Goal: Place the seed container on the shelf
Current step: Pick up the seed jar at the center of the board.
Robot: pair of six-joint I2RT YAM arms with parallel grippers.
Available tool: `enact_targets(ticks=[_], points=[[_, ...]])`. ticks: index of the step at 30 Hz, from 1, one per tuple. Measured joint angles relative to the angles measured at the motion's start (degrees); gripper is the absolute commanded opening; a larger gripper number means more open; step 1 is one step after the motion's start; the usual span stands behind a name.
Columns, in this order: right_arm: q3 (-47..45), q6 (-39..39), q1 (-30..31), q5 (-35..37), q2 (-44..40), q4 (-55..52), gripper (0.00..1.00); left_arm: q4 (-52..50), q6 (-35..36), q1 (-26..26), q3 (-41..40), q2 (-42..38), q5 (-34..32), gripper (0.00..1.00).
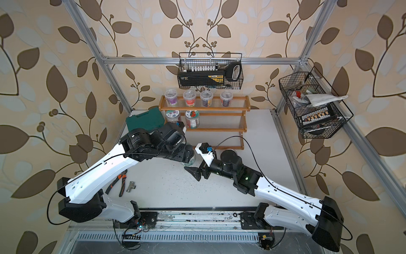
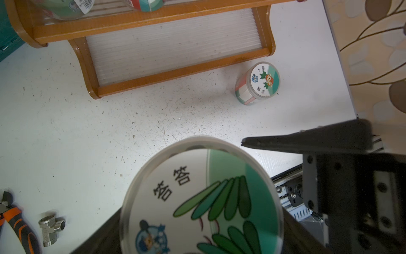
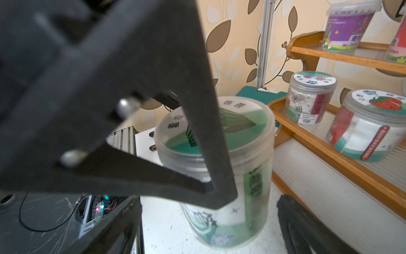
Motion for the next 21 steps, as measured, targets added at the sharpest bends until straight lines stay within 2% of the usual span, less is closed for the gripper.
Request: enact_targets(ticks=[10,21], points=[[-1.84,-2.47,2.49,7.13,2.8,8.37,0.99,1.31,-0.02,-0.02,-1.05,-1.14,2.49,0.68],[-1.84,-4.39,2.8,7.43,5.07,13.68,0.99,1.73,-0.04,0.09,-1.7,-1.18,3.76,0.68]])
